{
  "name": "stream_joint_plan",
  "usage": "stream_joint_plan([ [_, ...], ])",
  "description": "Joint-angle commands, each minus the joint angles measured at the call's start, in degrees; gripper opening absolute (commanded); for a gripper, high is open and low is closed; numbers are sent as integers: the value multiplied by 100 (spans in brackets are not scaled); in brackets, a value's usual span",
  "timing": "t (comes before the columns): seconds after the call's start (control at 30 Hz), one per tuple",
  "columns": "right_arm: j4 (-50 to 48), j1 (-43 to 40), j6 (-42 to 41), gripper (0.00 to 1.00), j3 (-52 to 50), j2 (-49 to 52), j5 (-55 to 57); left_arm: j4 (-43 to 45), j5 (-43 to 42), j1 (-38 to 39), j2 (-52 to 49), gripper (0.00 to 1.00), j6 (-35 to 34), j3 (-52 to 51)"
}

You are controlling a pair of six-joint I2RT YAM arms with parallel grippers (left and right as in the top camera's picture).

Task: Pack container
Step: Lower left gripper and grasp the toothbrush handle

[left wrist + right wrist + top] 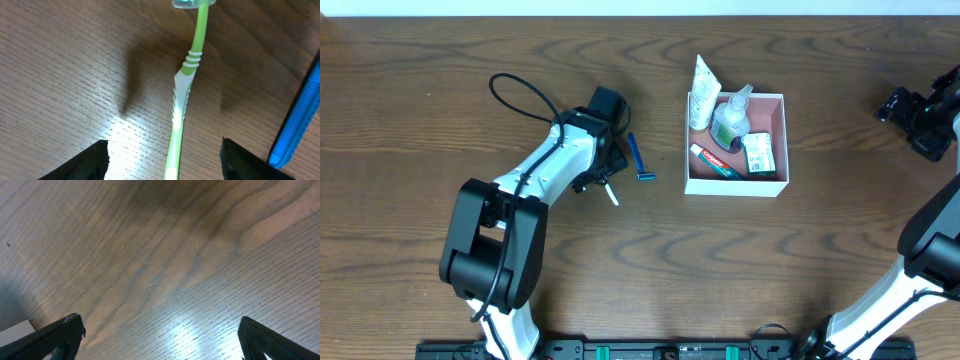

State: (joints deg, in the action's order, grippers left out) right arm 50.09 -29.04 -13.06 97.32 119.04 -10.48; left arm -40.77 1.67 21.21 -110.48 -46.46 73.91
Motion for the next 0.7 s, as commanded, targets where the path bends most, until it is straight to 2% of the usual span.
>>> stream_joint_plan([
  [0.0,2,-20,-63,99,-26,-142,13,-98,22,-17,-81,72,-61,-61],
  [0.67,2,-20,-63,99,-26,-142,13,-55,-271,-13,-90,71,-76,-168],
])
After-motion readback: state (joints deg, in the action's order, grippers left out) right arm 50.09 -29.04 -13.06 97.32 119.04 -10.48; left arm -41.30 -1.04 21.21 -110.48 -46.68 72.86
